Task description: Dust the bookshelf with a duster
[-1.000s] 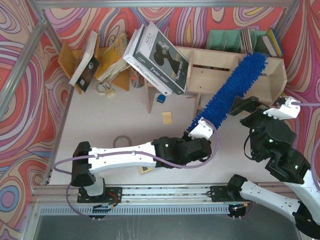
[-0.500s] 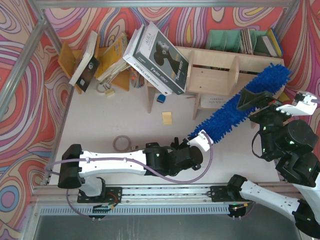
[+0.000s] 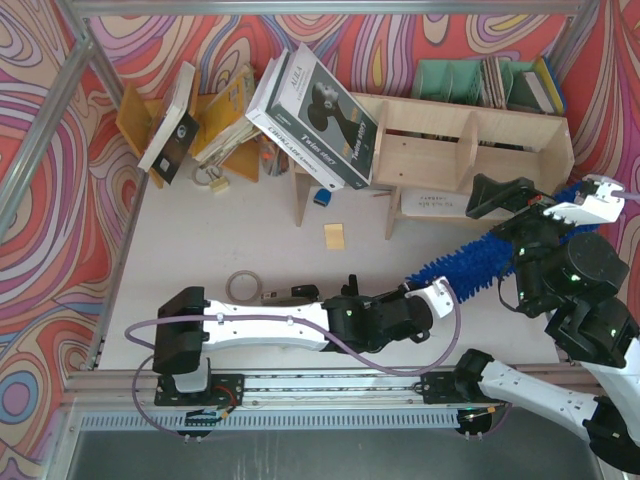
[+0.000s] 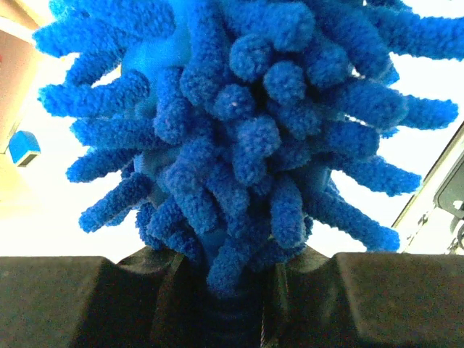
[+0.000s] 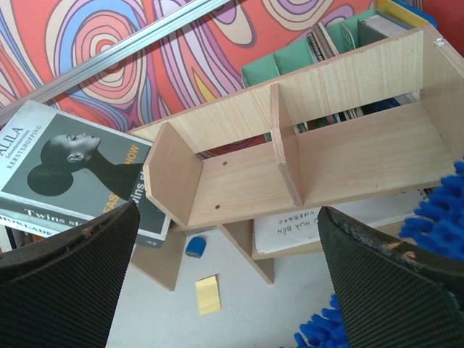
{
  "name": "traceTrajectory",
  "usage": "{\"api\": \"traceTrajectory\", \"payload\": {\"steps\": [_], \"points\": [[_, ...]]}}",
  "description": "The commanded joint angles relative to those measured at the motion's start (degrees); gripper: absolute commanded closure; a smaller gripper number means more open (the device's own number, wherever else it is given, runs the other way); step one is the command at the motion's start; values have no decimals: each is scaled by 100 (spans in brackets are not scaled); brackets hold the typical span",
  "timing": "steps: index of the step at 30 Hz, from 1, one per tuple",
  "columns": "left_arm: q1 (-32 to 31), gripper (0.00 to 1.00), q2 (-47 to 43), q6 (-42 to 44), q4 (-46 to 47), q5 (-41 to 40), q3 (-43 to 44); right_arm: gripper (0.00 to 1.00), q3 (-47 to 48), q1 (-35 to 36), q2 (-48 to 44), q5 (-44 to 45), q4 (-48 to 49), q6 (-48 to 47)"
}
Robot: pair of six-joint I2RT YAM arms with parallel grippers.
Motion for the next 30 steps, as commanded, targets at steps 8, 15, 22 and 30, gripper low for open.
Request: {"api": "traceTrajectory", "payload": {"steps": [8,15,22,30], "points": [[349,100,360,70,-91,785,-13,1,-229,-2,-116,35,78,94],[634,100,487,-89,-10,1093,-402,1,-255,2,-105,68,35,111],[807,100,628,-137,9,1158,-618,1,-283,1,-116,110,25,110],[814,100,25,13,39,1008,-645,1,-293,-7,-115,130,25,105]]}}
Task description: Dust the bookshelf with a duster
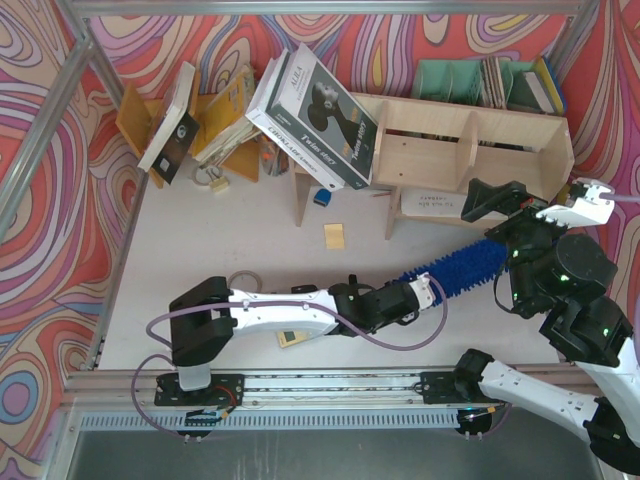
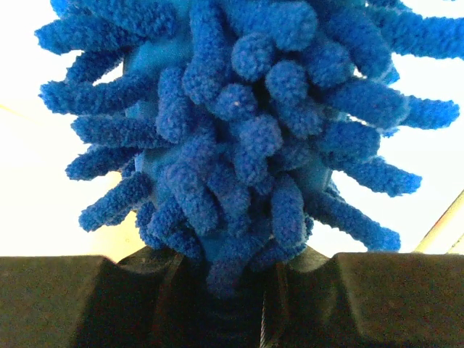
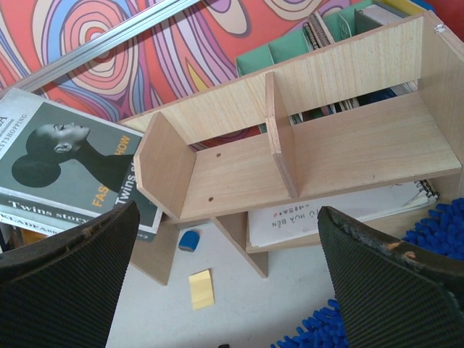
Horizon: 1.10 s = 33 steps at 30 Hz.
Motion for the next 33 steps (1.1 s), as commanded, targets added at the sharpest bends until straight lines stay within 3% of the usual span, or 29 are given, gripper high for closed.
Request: {"api": "traceTrajectory", "payload": {"steps": [1,20,33], "points": [[54,100,-677,-43,287,-170,-120,1,-48,-3,-42,110,36,44],[59,100,-949,-686,81,126,-822,1,-153,-5,-130,180,-26,98],[56,100,-1513,-1338,245,-477,-1421,1,-236,0,-119,145,-24,177]]}}
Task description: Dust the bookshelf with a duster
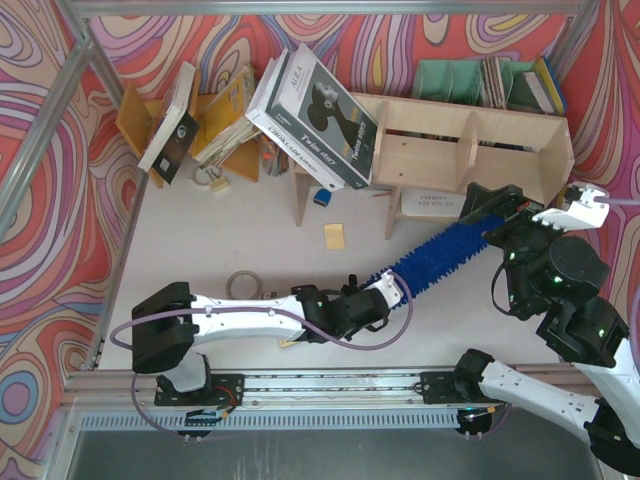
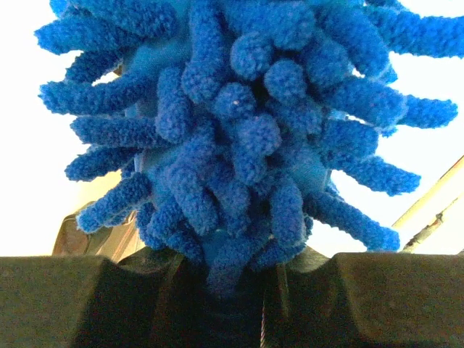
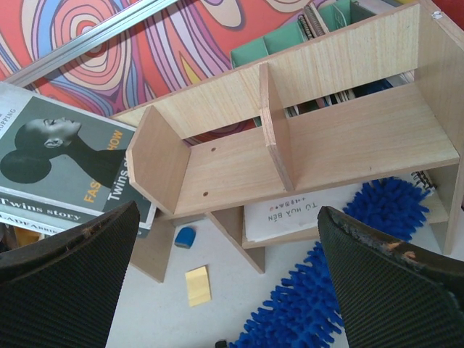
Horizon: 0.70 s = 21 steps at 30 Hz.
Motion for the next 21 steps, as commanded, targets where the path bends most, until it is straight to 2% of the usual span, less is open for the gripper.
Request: {"api": "traceTrajectory", "payload": {"steps": [1,21], "points": [[22,100,-418,-398,364,-468,-96,1,-29,-6,-27,68,-4,78],[45,100,-54,-702,352,-1030,243,1,-37,1,-28,68,-77,133]]}}
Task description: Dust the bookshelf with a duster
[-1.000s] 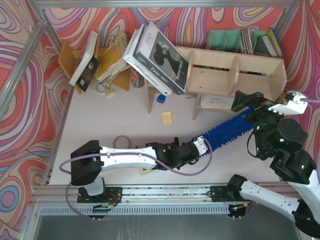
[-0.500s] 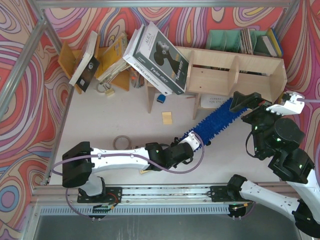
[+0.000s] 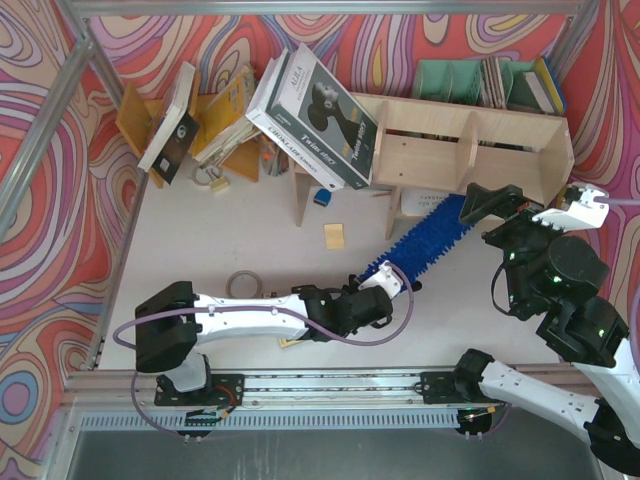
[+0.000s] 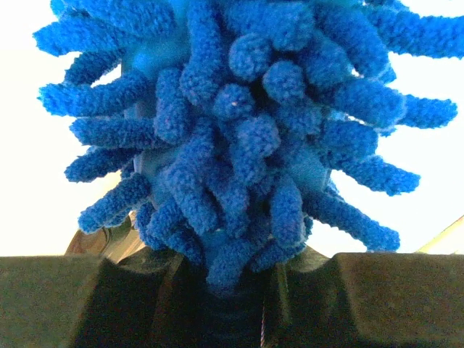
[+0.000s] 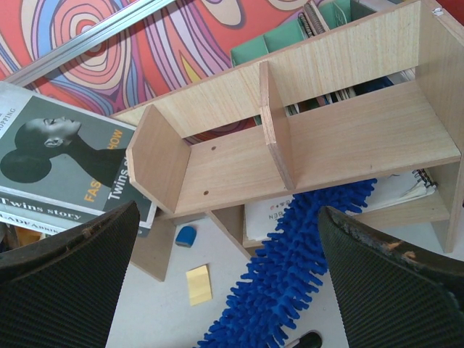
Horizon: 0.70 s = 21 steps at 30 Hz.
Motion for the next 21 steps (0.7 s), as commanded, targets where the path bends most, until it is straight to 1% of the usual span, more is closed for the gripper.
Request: {"api": "traceTrajectory", "payload": {"steps": [1,9,14,18,21], "points": [[50,100,-81,-273,160,-433,71,1,-42,1,-37,78,-37,65],[110,100,-324,-836,-462,-653,-26,1,-53,-3,-12,75,4,38],[112,100,-705,-1162,-651,-830,-291,1,-63,-4,19,70,14,35],[124,100,-912,-1242,-847,-992,-372,1,-69,-4,35,55,11,77],[146,100,-970,-1335,-806,-948,-373,1,-84,1,39,27,13,108]]}}
